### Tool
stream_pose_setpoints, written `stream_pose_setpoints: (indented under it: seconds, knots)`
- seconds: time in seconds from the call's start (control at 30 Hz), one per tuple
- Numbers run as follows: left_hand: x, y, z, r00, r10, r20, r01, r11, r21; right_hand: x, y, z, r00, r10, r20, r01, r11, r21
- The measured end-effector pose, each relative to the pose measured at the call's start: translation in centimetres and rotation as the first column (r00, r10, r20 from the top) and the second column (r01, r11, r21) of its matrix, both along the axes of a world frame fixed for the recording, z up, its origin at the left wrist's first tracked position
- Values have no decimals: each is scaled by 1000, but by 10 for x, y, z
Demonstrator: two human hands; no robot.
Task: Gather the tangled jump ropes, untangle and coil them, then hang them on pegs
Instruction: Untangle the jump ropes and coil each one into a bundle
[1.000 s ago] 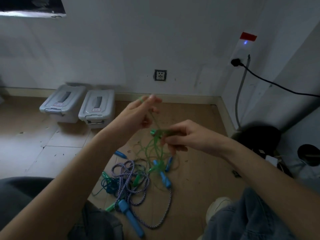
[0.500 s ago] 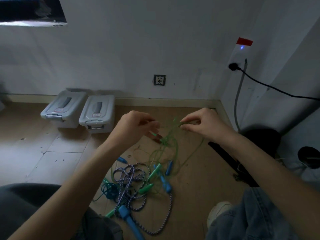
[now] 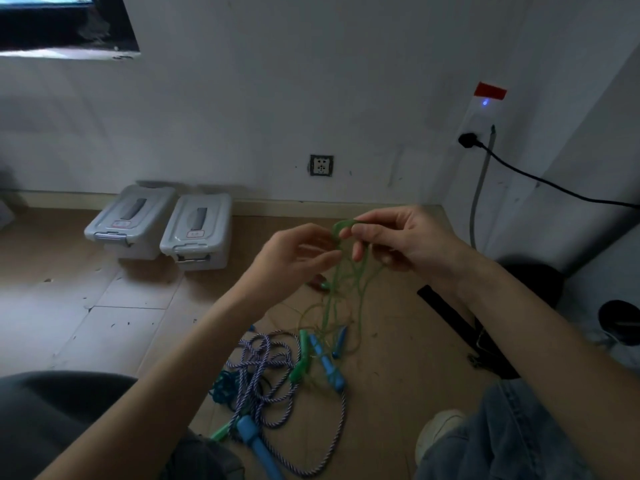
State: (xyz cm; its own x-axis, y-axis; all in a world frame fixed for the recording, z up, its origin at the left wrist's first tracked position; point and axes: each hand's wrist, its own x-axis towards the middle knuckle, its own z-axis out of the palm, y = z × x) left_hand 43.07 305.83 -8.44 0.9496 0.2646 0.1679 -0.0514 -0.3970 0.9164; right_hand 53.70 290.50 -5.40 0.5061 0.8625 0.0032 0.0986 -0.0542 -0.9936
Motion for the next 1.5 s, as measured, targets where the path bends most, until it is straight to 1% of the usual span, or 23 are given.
stream_pose_setpoints:
  seconds: [0.07, 0.1, 0.13, 0.17, 0.23, 0.27, 0.3, 0.33, 0.43, 0.53, 0.57, 0.6, 0.67, 0.7, 0.73, 0.8, 0.97, 1.13, 1.2, 1.27, 1.4, 1.43, 1.5]
  knots:
    - [0, 1, 2, 997, 63, 37, -65, 996, 55, 2, -4, 1, 999, 37, -22, -38, 998, -46]
    - [0, 2, 3, 996, 85, 21, -85, 996, 16, 5, -7, 2, 1000, -4, 26, 7, 995, -102]
    - [-2, 6, 5, 993, 118, -16, -119, 987, -110, 8, -10, 2, 988, -76, 136, 99, 979, -177]
    - [-4, 13, 9, 984, 158, -79, -175, 933, -314, 11, -12, 0, 944, -169, 285, 242, 940, -243]
    - [-10, 28, 18, 975, 163, -149, -220, 665, -714, 23, -17, -9, 778, -384, 497, 542, 810, -224]
    - [-12, 36, 22, 973, 171, -157, -228, 567, -791, 27, -19, -12, 730, -475, 491, 620, 762, -185]
    - [-14, 42, 24, 968, 187, -170, -246, 545, -801, 29, -19, -14, 724, -520, 453, 644, 745, -175]
    - [-15, 45, 25, 961, 206, -183, -270, 574, -773, 29, -18, -16, 750, -495, 439, 620, 757, -207]
    - [-15, 41, 26, 965, 210, -156, -261, 714, -650, 24, -13, -24, 811, -179, 557, 469, 769, -435]
    - [-15, 35, 31, 982, 178, -69, -184, 790, -585, 21, -11, -28, 687, 39, 725, 515, 677, -525]
    - [-15, 35, 33, 985, 158, -65, -168, 823, -542, 18, -9, -26, 686, 42, 726, 483, 720, -499]
    - [-15, 33, 35, 989, 129, -71, -148, 855, -497, 15, -5, -23, 745, 0, 667, 394, 807, -441]
    - [-15, 27, 38, 994, 60, -87, -92, 898, -431, 3, 3, -15, 940, -65, 334, 149, 960, -235]
    - [-14, 23, 38, 995, 26, -94, -62, 913, -404, -2, 8, -12, 983, -51, 177, 75, 989, -131]
    - [-14, 20, 36, 995, -3, -103, -36, 927, -374, -6, 12, -11, 995, -22, 98, 29, 997, -72]
    - [-13, 17, 33, 992, -34, -122, -9, 942, -335, -11, 17, -11, 992, -4, 128, 10, 999, -50]
    - [-12, 24, 22, 980, -52, -191, 3, 969, -248, -5, 12, -13, 986, -152, 65, 154, 988, -30]
    - [-7, 17, 13, 972, -12, -233, 9, 1000, -16, -5, 8, -13, 964, -163, -208, 169, 986, 9]
    - [-7, 14, 11, 977, 15, -212, -34, 996, -84, -7, 10, -12, 956, -164, -243, 168, 986, -7]
    - [-8, 13, 10, 975, 1, -220, -55, 970, -238, -8, 10, -11, 952, -196, -234, 188, 980, -57]
    - [-8, 11, 16, 968, -89, -235, -77, 786, -613, -8, 10, -15, 958, -222, -179, 205, 973, -106]
    - [-8, 10, 19, 964, -87, -250, -110, 724, -681, -8, 10, -16, 968, -229, -105, 216, 969, -121]
    - [-9, 15, 23, 963, -107, -247, -142, 577, -804, -5, 8, -16, 955, -218, 202, 252, 954, -162]
